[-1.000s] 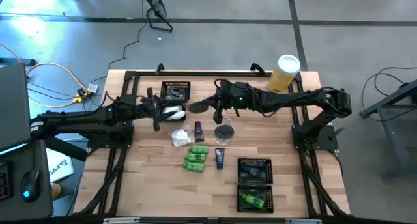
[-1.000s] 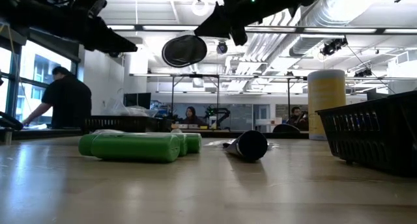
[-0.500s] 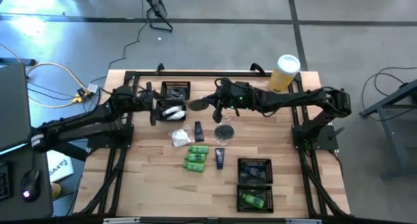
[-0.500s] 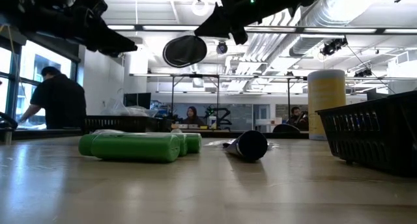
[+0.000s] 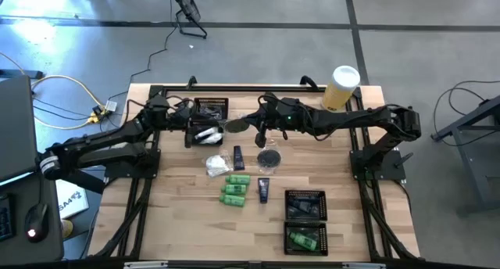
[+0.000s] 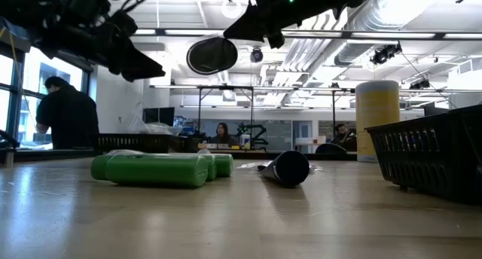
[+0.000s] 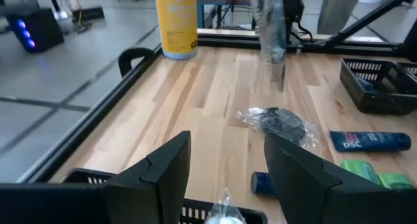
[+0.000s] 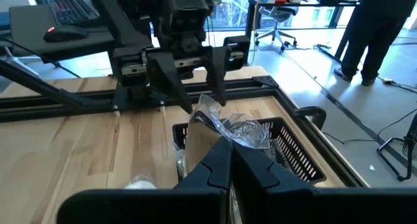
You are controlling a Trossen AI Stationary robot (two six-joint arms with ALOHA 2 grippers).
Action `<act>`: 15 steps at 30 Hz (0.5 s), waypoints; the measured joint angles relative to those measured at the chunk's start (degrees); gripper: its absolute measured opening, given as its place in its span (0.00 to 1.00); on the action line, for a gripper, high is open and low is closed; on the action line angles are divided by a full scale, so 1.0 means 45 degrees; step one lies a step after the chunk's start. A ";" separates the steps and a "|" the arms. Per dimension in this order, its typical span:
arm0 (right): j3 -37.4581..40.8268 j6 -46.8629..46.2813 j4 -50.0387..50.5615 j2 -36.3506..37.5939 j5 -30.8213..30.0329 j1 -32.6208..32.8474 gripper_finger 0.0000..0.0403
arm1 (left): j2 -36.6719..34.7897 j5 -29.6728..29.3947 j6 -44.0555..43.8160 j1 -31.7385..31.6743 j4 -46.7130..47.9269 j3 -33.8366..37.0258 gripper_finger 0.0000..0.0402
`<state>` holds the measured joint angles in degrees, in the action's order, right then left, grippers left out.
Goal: Pick & Place Travel size toiletries
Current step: Put the black hairbrush into the top black basket
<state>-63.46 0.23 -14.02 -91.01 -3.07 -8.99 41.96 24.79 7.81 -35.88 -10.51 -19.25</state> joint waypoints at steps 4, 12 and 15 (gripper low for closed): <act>0.0000 0.0009 0.0073 -0.0047 -0.0151 0.0000 0.00 | 0.1142 0.1003 -0.0163 0.0000 -0.1977 0.0000 0.47; 0.0000 0.0064 0.0005 -0.0135 -0.0666 0.0083 0.00 | 0.2844 0.1857 -0.0497 0.0012 -0.4085 0.0000 0.47; 0.0000 0.0235 -0.0119 -0.0230 -0.0666 0.0083 0.00 | 0.3651 0.1722 -0.0816 0.0440 -0.5114 0.0005 0.47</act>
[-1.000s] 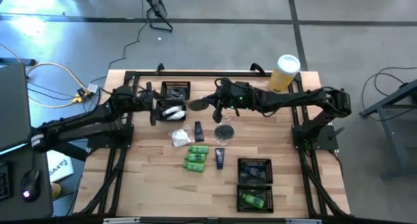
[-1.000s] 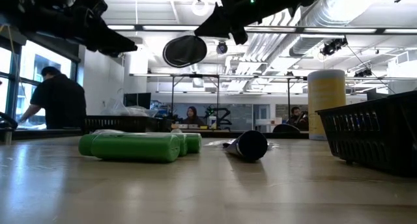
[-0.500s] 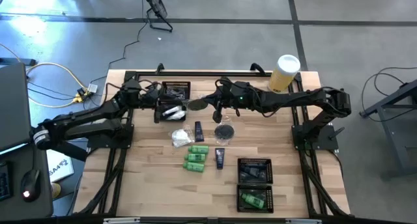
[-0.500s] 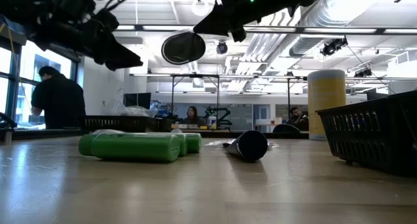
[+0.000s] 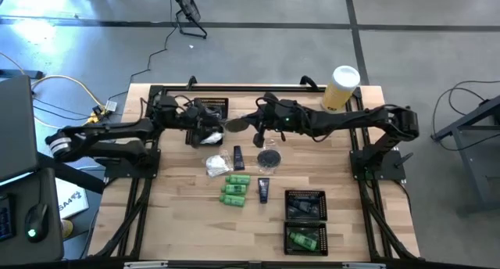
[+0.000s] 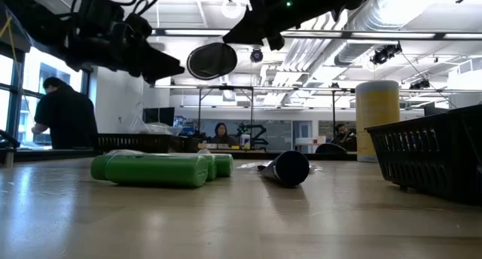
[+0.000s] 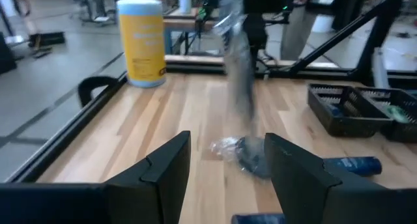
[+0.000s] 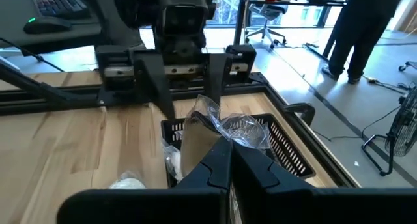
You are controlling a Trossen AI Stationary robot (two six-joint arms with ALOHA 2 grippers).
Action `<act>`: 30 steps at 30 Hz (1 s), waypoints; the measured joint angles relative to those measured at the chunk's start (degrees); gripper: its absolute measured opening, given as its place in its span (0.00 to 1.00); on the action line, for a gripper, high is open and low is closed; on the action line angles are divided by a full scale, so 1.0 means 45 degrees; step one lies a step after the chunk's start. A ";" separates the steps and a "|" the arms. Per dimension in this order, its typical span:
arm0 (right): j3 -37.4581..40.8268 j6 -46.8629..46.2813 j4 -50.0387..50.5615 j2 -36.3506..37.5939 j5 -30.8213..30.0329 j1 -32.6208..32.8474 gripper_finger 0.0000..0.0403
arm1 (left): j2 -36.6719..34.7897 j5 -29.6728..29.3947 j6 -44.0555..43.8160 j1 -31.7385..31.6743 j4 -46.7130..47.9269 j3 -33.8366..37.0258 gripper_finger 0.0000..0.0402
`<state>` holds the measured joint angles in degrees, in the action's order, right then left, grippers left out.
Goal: Pick & Place Travel size toiletries
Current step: Put the black hairbrush into the top black basket
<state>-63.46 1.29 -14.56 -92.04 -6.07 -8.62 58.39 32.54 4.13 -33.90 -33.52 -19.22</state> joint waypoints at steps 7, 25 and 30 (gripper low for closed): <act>0.0000 0.0017 -0.0249 -0.0222 0.0039 0.0000 0.00 | 0.1695 -0.0645 -0.0427 0.0993 -0.2709 0.0000 0.47; 0.0000 0.0012 -0.0633 -0.0270 0.0049 0.0087 0.00 | 0.2693 -0.1241 -0.0298 0.1992 -0.2842 -0.1009 0.47; 0.0000 0.0012 -0.0638 -0.0270 0.0049 0.0087 0.00 | 0.2691 -0.1728 -0.0289 0.1959 -0.2407 -0.1083 0.47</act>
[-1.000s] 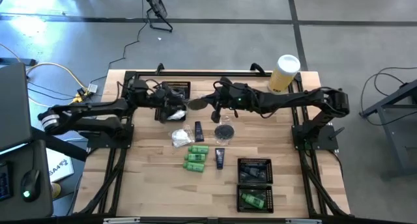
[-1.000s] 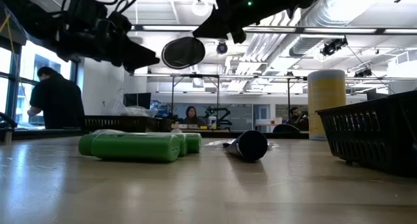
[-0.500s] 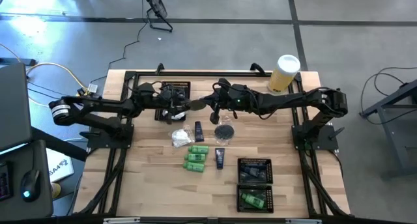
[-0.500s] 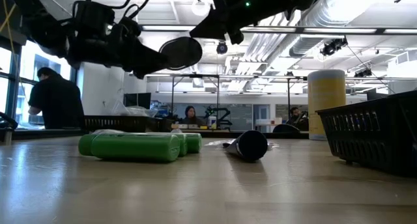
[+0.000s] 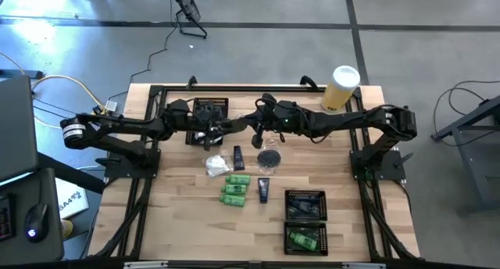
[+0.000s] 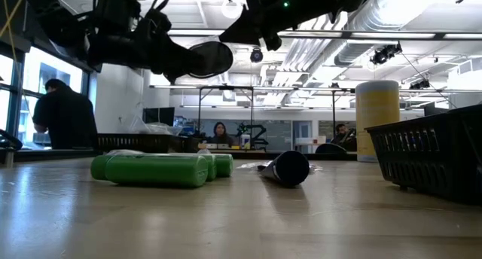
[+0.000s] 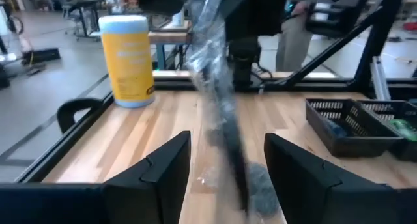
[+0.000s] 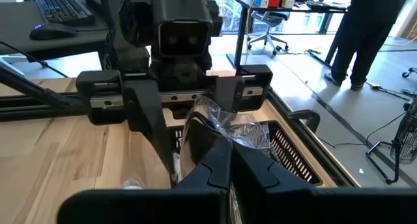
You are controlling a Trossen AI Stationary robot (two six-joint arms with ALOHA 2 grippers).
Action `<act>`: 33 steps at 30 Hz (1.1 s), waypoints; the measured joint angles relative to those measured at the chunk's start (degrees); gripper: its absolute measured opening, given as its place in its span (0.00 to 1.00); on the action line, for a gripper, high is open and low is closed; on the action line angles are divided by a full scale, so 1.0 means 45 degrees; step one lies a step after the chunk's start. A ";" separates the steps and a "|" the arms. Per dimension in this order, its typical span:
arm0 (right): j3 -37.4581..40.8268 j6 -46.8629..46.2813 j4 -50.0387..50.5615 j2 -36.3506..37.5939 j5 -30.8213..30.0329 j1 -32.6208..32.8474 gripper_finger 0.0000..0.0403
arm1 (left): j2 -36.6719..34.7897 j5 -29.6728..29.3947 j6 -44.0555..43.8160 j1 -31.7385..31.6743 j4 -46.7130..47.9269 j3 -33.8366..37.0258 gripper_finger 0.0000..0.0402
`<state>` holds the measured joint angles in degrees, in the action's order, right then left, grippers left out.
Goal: Pick & Place Travel size toiletries
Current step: Put the black hairbrush into the top black basket
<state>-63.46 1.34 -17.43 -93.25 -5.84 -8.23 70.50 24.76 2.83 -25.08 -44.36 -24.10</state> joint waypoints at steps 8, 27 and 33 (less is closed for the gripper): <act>0.0000 0.0000 0.0005 0.0000 -0.0001 0.0000 0.00 | 0.0000 -0.0075 0.0024 0.0000 0.0007 0.0000 0.44; 0.0000 0.0000 0.0005 0.0000 -0.0001 0.0000 0.00 | 0.0000 -0.0541 -0.0010 -0.0005 0.0014 0.0005 0.07; 0.0000 0.0000 0.0051 0.0000 0.0006 0.0000 0.00 | -0.0005 -0.0488 0.0040 -0.0005 0.0244 0.0005 0.08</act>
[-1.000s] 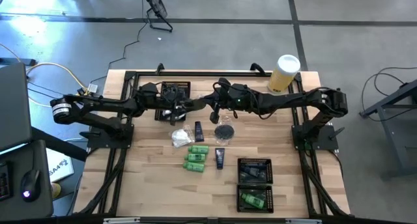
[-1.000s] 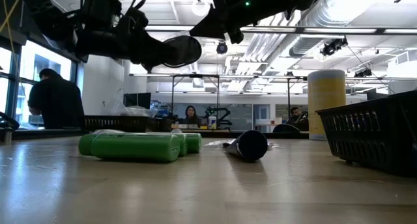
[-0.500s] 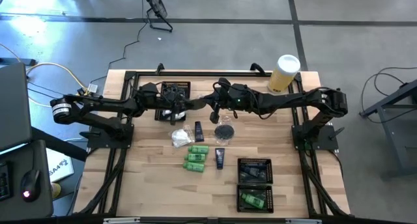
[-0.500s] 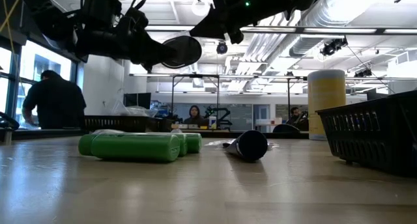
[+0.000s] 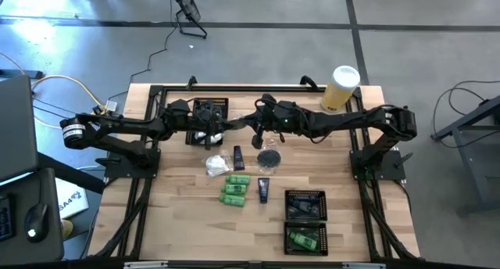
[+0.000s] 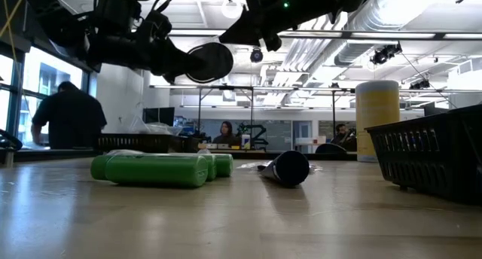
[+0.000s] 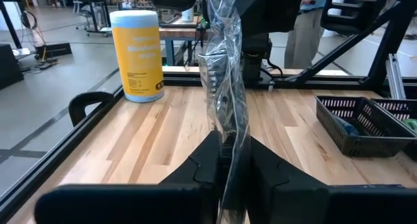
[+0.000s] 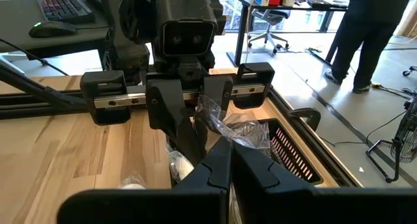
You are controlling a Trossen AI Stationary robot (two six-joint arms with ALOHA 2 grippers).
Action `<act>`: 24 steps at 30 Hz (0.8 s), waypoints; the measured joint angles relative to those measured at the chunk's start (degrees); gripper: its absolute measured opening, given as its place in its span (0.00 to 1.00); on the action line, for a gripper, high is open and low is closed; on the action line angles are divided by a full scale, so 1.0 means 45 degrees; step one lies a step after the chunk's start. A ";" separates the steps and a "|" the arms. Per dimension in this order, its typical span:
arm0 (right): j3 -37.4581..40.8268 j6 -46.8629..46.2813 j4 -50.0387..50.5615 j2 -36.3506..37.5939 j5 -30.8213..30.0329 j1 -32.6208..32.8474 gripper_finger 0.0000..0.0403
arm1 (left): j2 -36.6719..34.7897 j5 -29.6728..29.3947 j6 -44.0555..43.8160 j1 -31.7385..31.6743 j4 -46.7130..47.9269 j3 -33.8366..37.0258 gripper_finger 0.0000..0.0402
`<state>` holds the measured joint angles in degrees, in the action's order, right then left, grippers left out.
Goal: Pick & Place Travel size toiletries
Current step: Put the black hairbrush into the top black basket
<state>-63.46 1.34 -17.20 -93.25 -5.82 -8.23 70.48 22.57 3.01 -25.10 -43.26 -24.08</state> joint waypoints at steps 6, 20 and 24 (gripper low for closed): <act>0.0000 0.0218 0.0153 0.0000 0.0530 -0.0005 0.06 | 0.0000 0.0232 0.0033 0.0000 0.0158 0.0000 0.07; 0.0000 -0.0275 0.0995 0.1025 0.0540 -0.0005 0.53 | 0.0000 0.0248 0.0175 -0.0001 0.0318 0.0010 0.07; -0.0004 -0.0204 0.2109 0.1918 0.0029 -0.0002 0.60 | 0.0000 0.0248 0.0341 -0.0010 0.0304 0.0010 0.07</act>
<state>-63.48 0.43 -7.71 -84.62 -5.69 -8.24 70.48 23.68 4.55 -25.15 -41.89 -24.03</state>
